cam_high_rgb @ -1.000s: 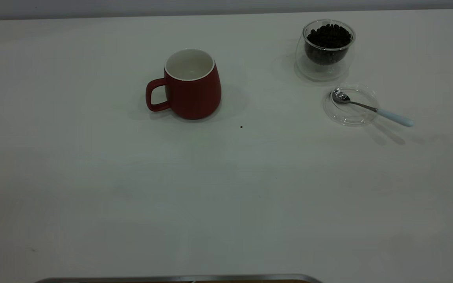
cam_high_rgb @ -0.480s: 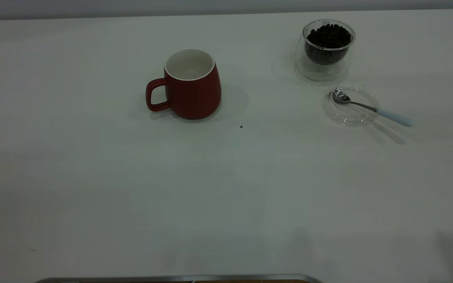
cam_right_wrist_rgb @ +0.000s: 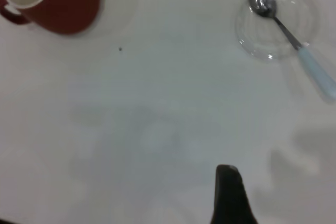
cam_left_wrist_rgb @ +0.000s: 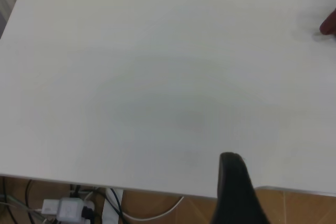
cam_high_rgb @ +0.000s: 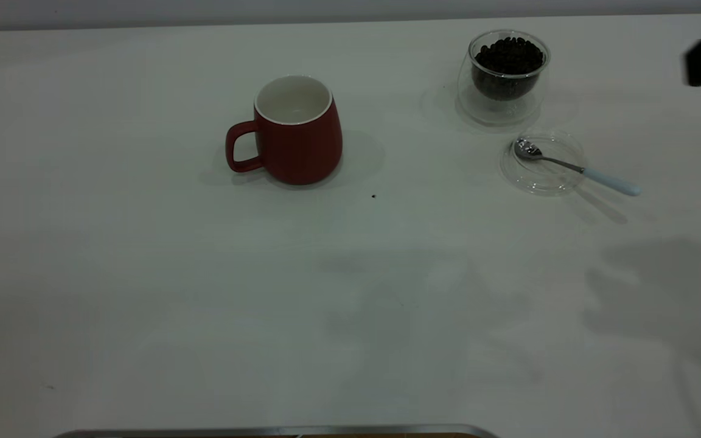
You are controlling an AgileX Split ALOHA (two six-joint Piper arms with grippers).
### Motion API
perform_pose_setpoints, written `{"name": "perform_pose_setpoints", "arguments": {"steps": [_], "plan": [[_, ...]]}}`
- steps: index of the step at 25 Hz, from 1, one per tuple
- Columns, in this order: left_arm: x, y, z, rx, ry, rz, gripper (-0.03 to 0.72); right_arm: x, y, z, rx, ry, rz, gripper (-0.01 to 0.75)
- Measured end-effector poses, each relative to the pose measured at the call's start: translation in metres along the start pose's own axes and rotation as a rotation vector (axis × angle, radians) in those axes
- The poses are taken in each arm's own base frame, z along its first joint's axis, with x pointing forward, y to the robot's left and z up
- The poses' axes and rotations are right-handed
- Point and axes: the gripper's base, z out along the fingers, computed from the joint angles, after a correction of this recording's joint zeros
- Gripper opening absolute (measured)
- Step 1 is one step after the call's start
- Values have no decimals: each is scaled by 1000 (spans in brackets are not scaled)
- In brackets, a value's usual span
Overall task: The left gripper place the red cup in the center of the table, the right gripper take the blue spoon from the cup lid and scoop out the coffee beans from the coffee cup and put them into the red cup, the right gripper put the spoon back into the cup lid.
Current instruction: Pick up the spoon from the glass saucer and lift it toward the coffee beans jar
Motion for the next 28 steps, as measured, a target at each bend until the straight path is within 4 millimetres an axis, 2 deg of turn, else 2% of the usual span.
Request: {"name": "perform_pose_setpoints", "arguments": {"steps": [4,11,17,24,28], "plan": [[0,0,0,0,0,0,518,-5,-11,31,-7,38,33,527],[0,0,0,0,0,0,518,-11,-63,68,-46,67,200,527],[0,0,0,0,0,0,518,7,-93,101,-83,108,337,527],[0,0,0,0,0,-1,518,22,-109,144,-123,110,403,527],[0,0,0,0,0,-1,518,28,-121,155,-125,120,441,527]]}}
